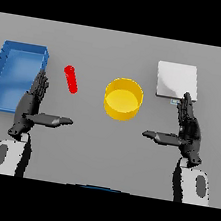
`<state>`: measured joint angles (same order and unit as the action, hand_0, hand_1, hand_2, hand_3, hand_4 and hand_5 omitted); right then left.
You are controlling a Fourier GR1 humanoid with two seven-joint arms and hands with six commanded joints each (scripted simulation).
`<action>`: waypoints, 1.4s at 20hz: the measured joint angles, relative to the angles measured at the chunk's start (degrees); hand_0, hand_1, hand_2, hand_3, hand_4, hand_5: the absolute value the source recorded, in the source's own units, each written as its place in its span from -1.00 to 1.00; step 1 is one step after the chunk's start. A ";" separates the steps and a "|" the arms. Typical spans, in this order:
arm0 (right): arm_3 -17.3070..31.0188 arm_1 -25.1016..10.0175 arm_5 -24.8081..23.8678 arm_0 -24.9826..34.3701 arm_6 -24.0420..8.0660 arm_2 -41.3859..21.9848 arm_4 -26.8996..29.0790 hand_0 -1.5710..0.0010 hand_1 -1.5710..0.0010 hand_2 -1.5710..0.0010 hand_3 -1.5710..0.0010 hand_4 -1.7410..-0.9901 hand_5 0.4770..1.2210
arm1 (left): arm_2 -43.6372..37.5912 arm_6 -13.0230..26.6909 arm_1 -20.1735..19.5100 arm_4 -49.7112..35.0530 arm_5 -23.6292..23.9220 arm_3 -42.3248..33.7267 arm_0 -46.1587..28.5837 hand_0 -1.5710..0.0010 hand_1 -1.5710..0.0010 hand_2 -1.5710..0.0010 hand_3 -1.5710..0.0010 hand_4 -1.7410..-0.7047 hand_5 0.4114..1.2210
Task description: Pick up the red beaker and tilt it to pour out 1 green nut into yellow bowl. Pick up the yellow bowl and place it on the metallic measuring scale.
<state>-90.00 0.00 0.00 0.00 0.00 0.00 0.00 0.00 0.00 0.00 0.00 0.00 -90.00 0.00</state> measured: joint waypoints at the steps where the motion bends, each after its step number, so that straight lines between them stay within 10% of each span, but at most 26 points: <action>1: 0.11 -0.04 -0.08 0.18 -0.12 0.08 0.05 1.00 1.00 1.00 1.00 0.53 -0.67 | -0.12 0.04 -0.11 -0.11 0.01 0.03 0.05 1.00 1.00 1.00 1.00 0.14 -0.54; 6: 1.15 -0.27 -0.22 1.52 -0.46 0.67 0.29 1.00 1.00 1.00 1.00 0.53 -0.67 | -1.02 0.09 -1.07 -1.10 -0.77 0.45 0.54 1.00 1.00 1.00 1.00 0.14 -0.54; 8: -1.87 -3.49 -3.54 -2.41 6.54 -3.73 -10.90 1.00 1.00 1.00 1.00 0.54 -0.69 | 1.88 -1.85 -3.70 2.42 -2.22 -3.61 -3.43 1.00 1.00 1.00 1.00 0.13 -0.54; 16: -4.35 -4.09 -4.02 -4.14 4.59 -5.46 -13.96 1.00 1.00 1.00 1.00 0.41 -0.65 | 4.70 3.12 -5.28 6.53 -1.81 -7.30 -4.44 1.00 1.00 1.00 1.00 0.11 -0.52; 28: -5.36 -4.15 -3.05 -3.73 5.51 -5.52 -13.00 1.00 1.00 1.00 1.00 0.24 -0.57 | 1.59 -3.16 -4.27 9.55 0.21 16.44 12.53 1.00 1.00 1.00 1.00 -0.09 -0.35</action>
<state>-95.36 -4.15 -3.05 -3.73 5.51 -5.52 -13.00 1.59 -3.16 -4.27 9.55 0.21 -73.56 12.53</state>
